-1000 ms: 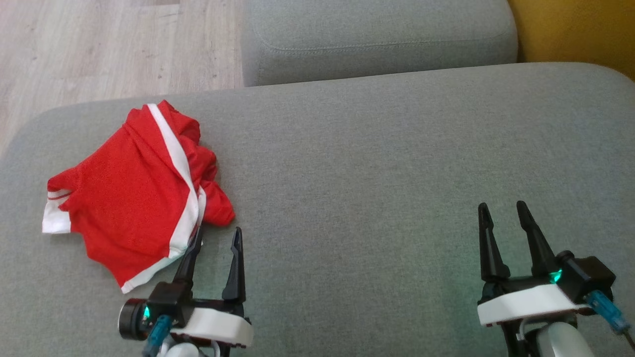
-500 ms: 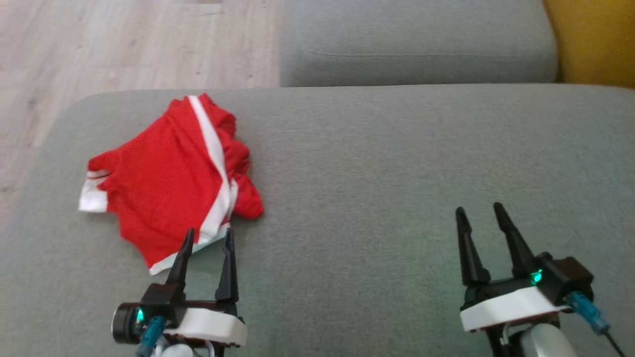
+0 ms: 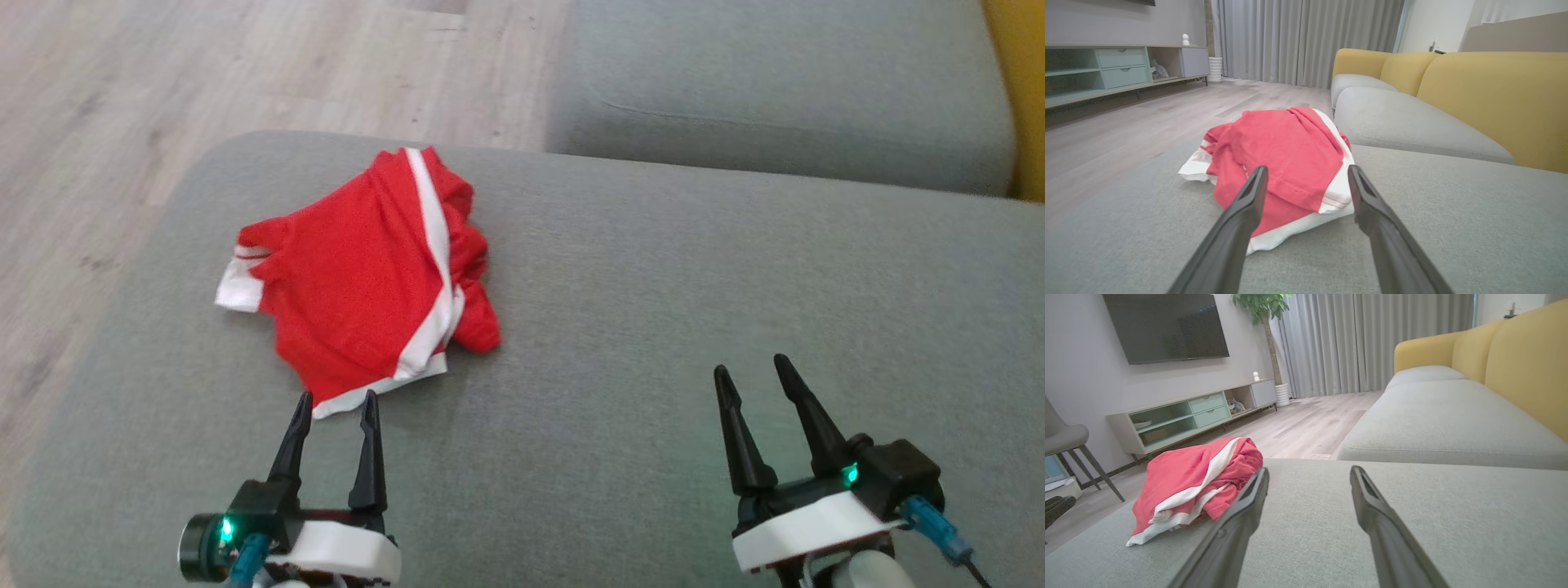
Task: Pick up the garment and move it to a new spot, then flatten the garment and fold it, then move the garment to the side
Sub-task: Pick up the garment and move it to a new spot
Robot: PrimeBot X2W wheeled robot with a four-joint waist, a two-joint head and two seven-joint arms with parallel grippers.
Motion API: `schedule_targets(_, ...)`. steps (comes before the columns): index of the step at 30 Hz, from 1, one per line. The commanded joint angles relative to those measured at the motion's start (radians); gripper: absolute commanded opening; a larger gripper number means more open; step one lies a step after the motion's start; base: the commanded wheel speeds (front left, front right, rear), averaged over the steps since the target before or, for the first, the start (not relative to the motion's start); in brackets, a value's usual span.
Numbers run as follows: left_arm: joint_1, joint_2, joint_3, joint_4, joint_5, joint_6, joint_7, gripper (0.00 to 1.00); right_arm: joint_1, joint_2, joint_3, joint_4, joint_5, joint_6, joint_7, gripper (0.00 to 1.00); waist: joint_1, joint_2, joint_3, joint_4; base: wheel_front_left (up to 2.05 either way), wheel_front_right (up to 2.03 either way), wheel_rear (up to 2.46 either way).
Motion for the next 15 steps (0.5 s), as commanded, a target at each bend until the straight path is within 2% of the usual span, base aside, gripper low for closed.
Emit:
schedule_targets(1, -0.024, 0.003, 0.034, -0.026, 0.011, 0.0, -0.01, 1.0, -0.015, -0.008, 0.027, -0.029, 0.006, -0.001, -0.009, 1.0, 0.0, 0.0, -0.008, 0.028, 0.0, 0.0, 0.0)
schedule_targets(7, -0.018, 0.002, 0.043, -0.03, 0.009, -0.002, -0.01, 1.0, -0.01, -0.008, 0.045, -0.022, 0.012, -0.001, -0.009, 1.0, 0.0, 0.0, -0.014, 0.063, 0.0, 0.0, 0.0)
schedule_targets(15, -0.025, 0.014, 0.037, -0.031, 0.028, -0.011, -0.01, 1.0, -0.015, -0.008, 0.044, -0.026, 0.011, -0.001, -0.009, 1.0, 0.0, 0.0, 0.001, 0.059, 0.0, 0.0, 0.0)
